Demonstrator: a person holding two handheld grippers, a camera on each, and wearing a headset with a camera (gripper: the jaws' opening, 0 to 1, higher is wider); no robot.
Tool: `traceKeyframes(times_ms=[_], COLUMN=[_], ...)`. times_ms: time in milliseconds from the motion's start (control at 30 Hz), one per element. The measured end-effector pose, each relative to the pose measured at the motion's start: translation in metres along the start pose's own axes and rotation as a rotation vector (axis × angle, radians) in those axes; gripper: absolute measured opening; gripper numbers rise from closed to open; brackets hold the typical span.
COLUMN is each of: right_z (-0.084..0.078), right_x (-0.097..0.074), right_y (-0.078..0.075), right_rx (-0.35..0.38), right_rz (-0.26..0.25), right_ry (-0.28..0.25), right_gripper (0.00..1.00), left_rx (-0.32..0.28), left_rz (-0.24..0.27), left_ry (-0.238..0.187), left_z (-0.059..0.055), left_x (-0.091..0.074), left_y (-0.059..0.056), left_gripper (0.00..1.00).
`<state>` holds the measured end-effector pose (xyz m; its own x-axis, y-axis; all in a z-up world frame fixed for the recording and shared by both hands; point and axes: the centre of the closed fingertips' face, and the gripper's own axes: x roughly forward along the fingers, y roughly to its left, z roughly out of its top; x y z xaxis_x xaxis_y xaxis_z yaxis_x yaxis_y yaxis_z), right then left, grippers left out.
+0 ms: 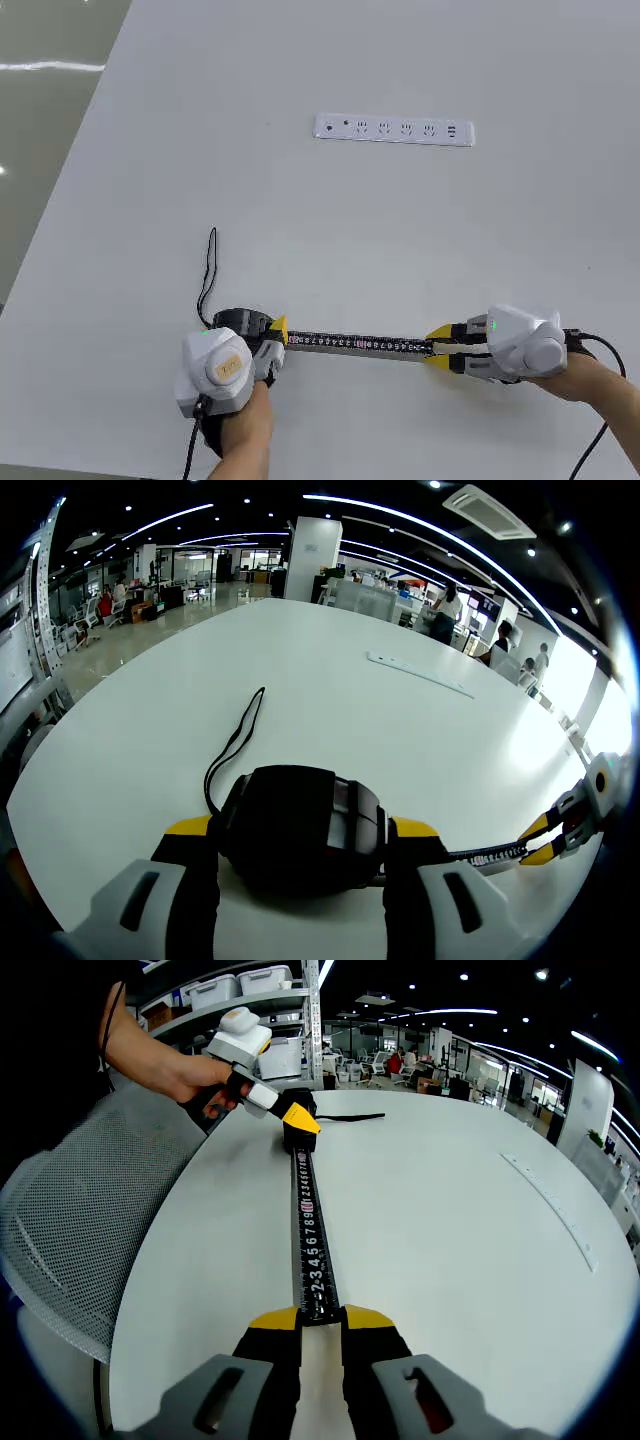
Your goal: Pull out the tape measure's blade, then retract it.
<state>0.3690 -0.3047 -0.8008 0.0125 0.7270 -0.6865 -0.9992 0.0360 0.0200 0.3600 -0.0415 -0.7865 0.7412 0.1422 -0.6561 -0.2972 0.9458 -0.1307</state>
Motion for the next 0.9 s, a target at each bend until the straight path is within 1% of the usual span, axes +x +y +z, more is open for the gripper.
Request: traceKeyframes(times_ms=[400, 533, 633, 833, 900], right_z=[0.0051, 0.0048, 0.0064, 0.0072, 0.0078], right_x=[0.0004, 0.0012, 0.001, 0.0015, 0.0016], right_y=[0.0017, 0.0011, 0.0011, 0.0008, 0.0006], right_rx=[-0.006, -0.008, -0.009, -0.012, -0.013], right_rz=[0.001, -0.001, -0.002, 0.0, -0.001], right_ry=[-0.001, -0.002, -0.004, -0.004, -0.006], right_gripper=[0.13, 0.13, 0.13, 0.13, 0.13], left_rx=[0.0, 0.015, 0.027, 0.046, 0.053], left_rz=[-0.016, -0.014, -0.013, -0.005, 0.0], left_ry=[0.02, 0.02, 0.011, 0.015, 0.024], left_z=[-0.0006, -0.0006, 0.0, -0.0003, -0.0007], left_x=[-0.0001, -0.0003, -0.0001, 0.0001, 0.0006], left_y=[0.001, 0.0001, 0.0004, -0.0002, -0.0003], left_gripper=[0.64, 0.64, 0.64, 0.65, 0.65])
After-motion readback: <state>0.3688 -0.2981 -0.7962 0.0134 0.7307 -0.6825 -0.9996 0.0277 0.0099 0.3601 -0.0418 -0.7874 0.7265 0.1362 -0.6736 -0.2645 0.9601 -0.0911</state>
